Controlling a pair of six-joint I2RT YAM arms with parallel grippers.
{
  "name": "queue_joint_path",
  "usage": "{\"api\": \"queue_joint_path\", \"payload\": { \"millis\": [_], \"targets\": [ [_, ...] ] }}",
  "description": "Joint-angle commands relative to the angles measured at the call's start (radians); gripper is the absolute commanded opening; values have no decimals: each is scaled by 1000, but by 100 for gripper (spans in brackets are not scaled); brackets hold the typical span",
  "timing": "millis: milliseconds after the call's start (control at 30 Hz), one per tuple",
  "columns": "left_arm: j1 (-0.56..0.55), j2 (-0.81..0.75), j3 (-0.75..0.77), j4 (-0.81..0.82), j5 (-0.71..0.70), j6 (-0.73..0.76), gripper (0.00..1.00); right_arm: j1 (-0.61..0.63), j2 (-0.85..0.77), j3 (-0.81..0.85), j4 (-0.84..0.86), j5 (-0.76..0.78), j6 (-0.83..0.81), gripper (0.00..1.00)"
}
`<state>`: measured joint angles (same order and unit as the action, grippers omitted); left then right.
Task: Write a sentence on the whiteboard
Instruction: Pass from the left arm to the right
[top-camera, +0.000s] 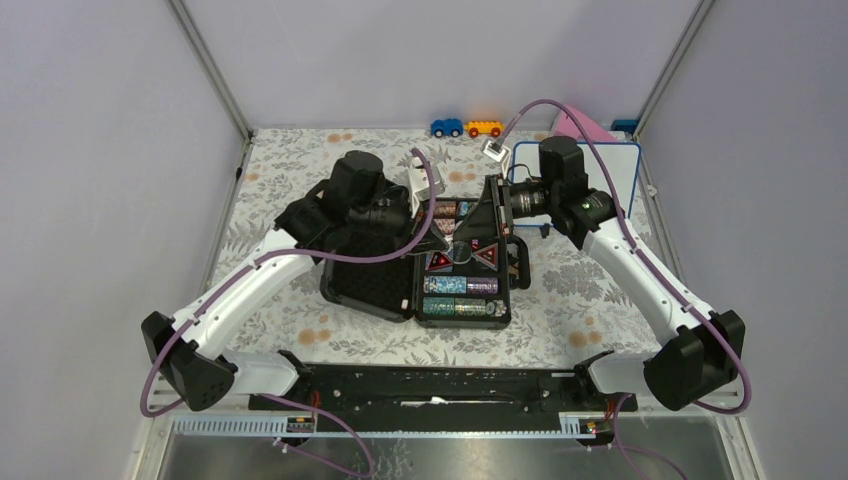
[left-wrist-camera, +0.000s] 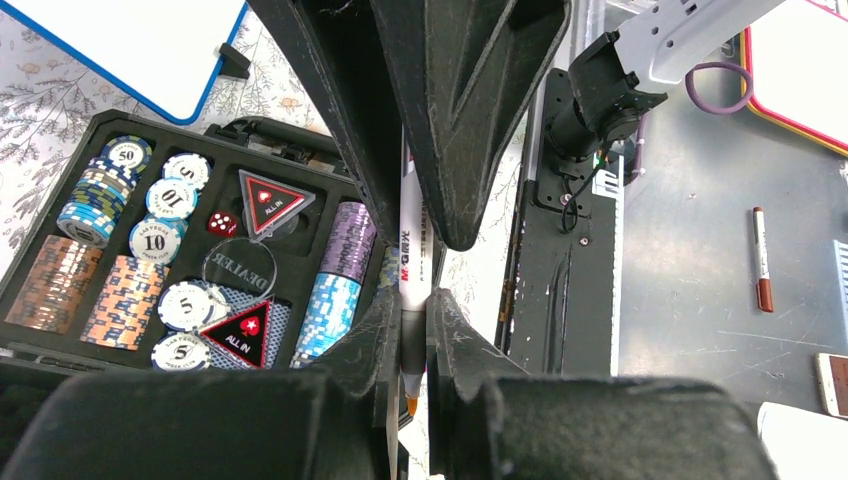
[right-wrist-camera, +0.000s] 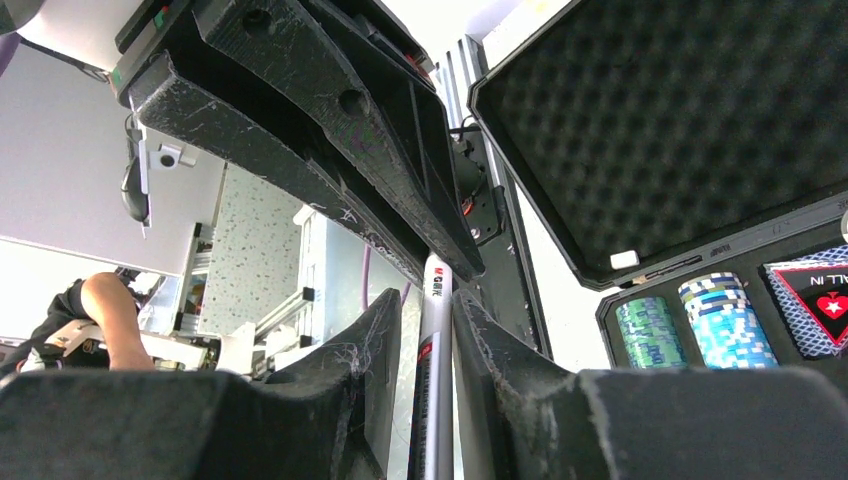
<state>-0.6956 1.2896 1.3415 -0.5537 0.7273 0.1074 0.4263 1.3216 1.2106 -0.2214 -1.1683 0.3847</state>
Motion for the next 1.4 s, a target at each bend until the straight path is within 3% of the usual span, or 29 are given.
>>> {"api": "queue_joint_path", "payload": {
  "millis": [0, 100, 267, 333, 467, 567, 600, 833, 1000, 1167, 1367],
  "targets": [
    [-14, 10, 52, 43, 27, 12, 0, 27, 5, 41, 5, -14, -13, 32],
    [-15, 10, 53, 43, 27, 14, 0, 32, 9, 39, 5, -16, -14, 28],
    [-13, 2, 45, 36, 17, 15, 2, 31, 7, 50, -18, -11, -37, 1],
    [-6, -10, 37, 35, 8, 13, 16, 31, 5, 57, -34, -2, -54, 0],
    [35, -47, 14, 25, -16, -3, 71, -3, -3, 69, -55, 23, -73, 0],
    [96, -94, 9, 14, -32, -23, 95, -66, -13, 75, -67, 37, -86, 0],
    [123, -107, 8, 11, -30, -38, 98, -87, -13, 83, -94, 51, -109, 0],
    [391, -124, 33, -31, 16, -186, 99, -171, -69, 91, -193, 236, -286, 0],
    [600, -129, -14, 43, 20, -289, 99, -231, -109, 64, -193, 374, -358, 0],
    [651, -118, -36, 71, -66, -317, 99, -260, -142, 5, -178, 565, -427, 0],
    [669, -130, -84, 139, -29, -338, 99, -281, -152, -100, -60, 679, -442, 0]
  ]
}}
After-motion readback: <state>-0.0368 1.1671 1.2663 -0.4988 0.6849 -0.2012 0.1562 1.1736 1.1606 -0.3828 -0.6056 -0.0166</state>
